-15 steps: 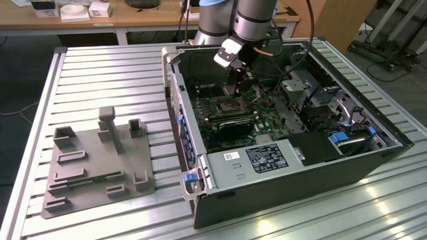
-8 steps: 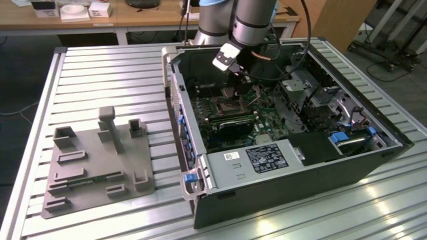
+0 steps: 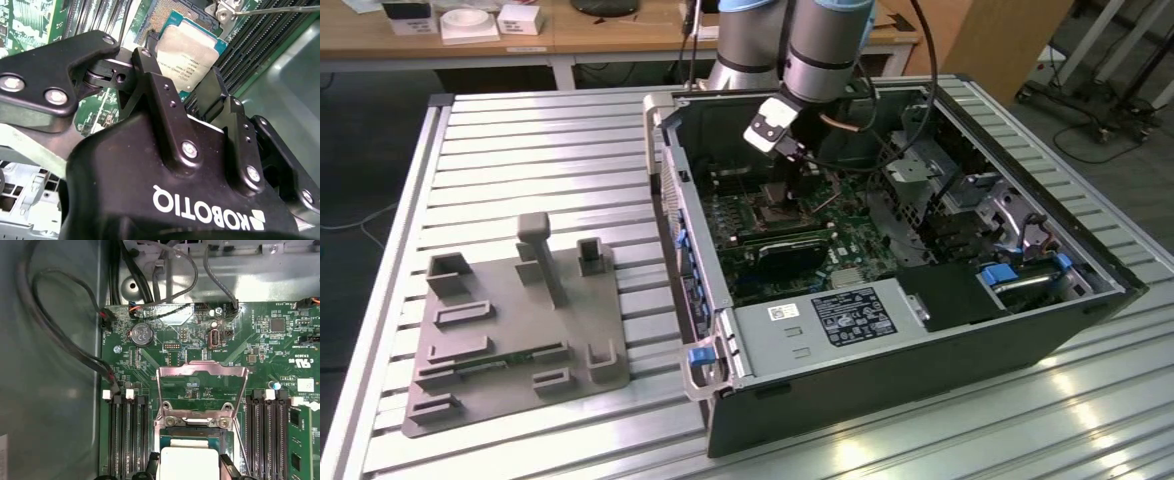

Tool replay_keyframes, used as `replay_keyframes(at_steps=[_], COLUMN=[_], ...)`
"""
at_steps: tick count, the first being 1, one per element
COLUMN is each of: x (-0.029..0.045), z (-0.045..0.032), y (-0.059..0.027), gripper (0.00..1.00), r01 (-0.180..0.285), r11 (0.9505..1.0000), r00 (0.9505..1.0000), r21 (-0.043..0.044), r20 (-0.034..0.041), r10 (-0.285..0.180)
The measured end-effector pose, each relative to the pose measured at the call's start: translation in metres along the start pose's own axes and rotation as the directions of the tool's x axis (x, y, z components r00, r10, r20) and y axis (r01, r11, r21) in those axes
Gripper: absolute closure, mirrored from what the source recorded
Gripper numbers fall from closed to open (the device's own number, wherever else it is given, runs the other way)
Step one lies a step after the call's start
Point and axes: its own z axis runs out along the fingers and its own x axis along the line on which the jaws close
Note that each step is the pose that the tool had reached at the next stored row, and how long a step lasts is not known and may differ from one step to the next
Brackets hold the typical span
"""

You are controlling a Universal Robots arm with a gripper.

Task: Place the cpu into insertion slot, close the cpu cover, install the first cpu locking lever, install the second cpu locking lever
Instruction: 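Place the cpu into insertion slot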

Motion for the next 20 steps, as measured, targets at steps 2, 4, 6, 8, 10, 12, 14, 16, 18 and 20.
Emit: replay_keyframes(at_steps=[2,4,6,8,10,12,14,16,18,20], x=[-0.0004,-0.0006,-0.0006,-0.0006,-0.0006,-0.0006,-0.0006,-0.0005,-0.0006,-0.0006], z=[0.0025,0.0035,0.0044,0.0053,0.0053,0.0053,0.0054,0.0059,0.0068,0.0093], y=[0.0000,0.0000,0.0000,0.0000,0.0001,0.0001,0.0001,0.0001,0.0001,0.0001], gripper=[0.46,0.46,0.46,0.46,0.46,0.46,0.46,0.46,0.46,0.46], r01=[0.000,0.000,0.000,0.000,0.000,0.000,0.000,0.000,0.000,0.000], r11=[1.0000,1.0000,1.0000,1.0000,1.0000,1.0000,1.0000,1.0000,1.0000,1.0000], r00=[1.0000,1.0000,1.0000,1.0000,1.0000,1.0000,1.0000,1.0000,1.0000,1.0000], r21=[0.0006,0.0008,0.0007,0.0008,0.0007,0.0007,0.0008,0.0005,0.0007,0.0013], r20=[0.0001,0.0002,0.0001,0.0001,0.0001,0.0001,0.0001,-0.0004,0.0000,0.0000], r10=[0.000,0.000,0.000,0.000,0.000,0.000,0.000,0.000,0.000,0.000])
